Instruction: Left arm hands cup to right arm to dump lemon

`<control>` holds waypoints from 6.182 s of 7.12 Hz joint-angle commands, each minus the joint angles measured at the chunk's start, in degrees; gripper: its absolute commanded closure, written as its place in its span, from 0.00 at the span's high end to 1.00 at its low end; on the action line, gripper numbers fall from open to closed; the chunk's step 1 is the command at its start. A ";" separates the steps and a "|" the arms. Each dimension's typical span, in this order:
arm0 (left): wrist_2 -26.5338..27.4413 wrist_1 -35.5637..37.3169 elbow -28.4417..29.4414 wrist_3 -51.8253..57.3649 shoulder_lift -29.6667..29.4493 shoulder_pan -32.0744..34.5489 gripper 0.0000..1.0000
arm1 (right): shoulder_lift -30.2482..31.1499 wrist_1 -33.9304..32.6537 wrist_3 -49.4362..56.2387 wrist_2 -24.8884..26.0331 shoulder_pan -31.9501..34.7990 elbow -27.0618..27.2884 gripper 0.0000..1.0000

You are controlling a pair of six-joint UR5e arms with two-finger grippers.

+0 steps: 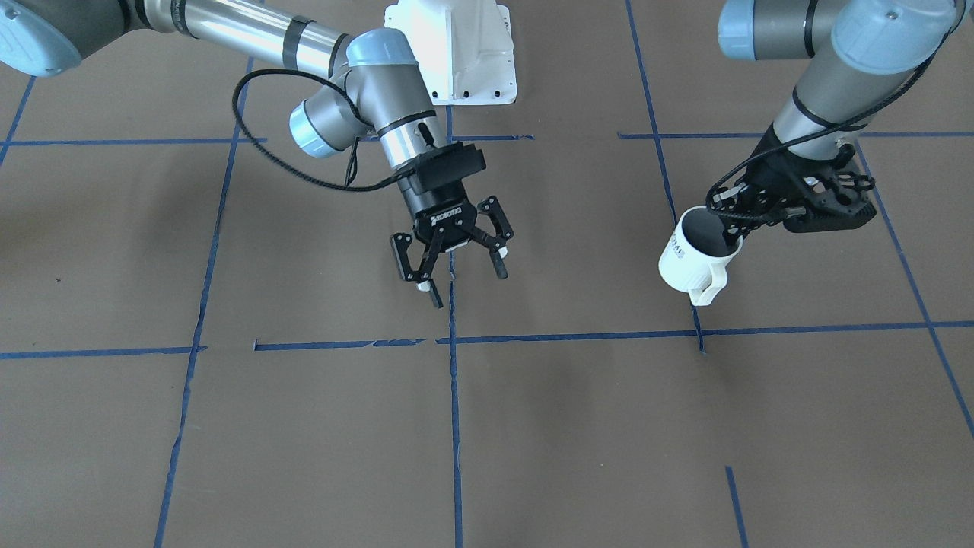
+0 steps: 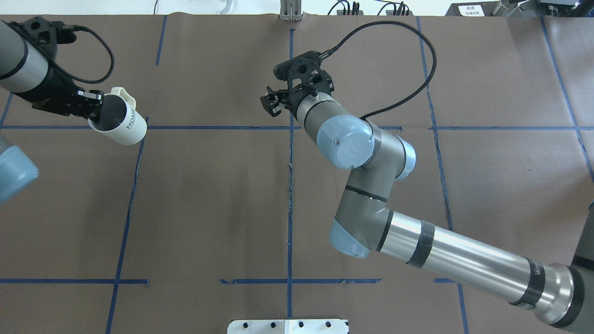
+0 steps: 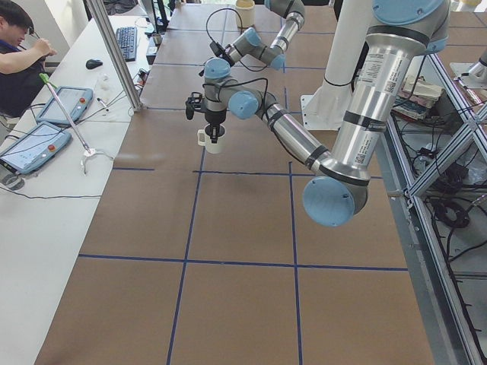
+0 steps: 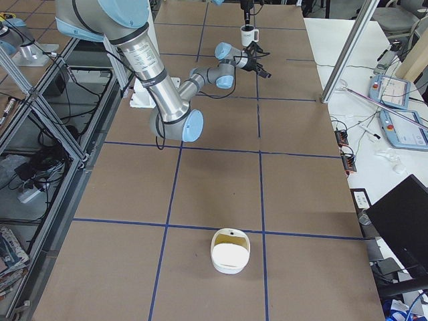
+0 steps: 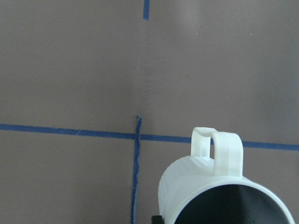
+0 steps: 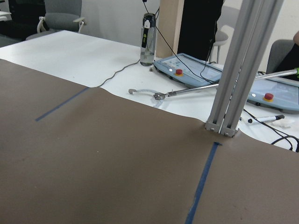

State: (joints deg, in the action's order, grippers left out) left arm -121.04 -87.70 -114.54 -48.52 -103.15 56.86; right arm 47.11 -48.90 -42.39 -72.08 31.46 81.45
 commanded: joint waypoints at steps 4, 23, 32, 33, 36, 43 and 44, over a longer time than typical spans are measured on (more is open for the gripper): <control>-3.05 -14.03 -1.31 8.45 19.97 4.05 0.00 | 3.67 -19.04 -0.86 -40.32 22.00 3.18 1.00; -11.66 -21.25 13.64 25.04 17.64 13.49 1.00 | 23.37 -23.79 18.75 -58.35 37.62 14.09 1.00; -12.73 3.93 15.84 60.92 19.74 32.52 1.00 | 41.70 -55.26 58.98 -58.35 56.38 18.03 1.00; -12.99 3.94 16.19 60.83 20.18 32.52 1.00 | 46.18 -55.16 59.00 -58.00 57.73 19.17 1.00; -12.91 3.41 15.93 60.56 20.53 32.52 1.00 | 52.37 -49.23 58.57 -57.47 58.89 19.89 1.00; -12.20 3.32 16.37 60.83 21.50 32.52 1.00 | 52.29 -48.13 59.18 -57.82 58.80 20.06 1.00; -12.12 3.32 16.10 60.74 21.50 32.52 1.00 | 52.29 -48.13 59.18 -57.82 58.80 20.06 1.00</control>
State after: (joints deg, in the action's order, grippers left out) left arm -133.23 -84.37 -98.28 12.29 -81.68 89.38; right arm 99.40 -97.03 16.76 -129.86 90.27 101.52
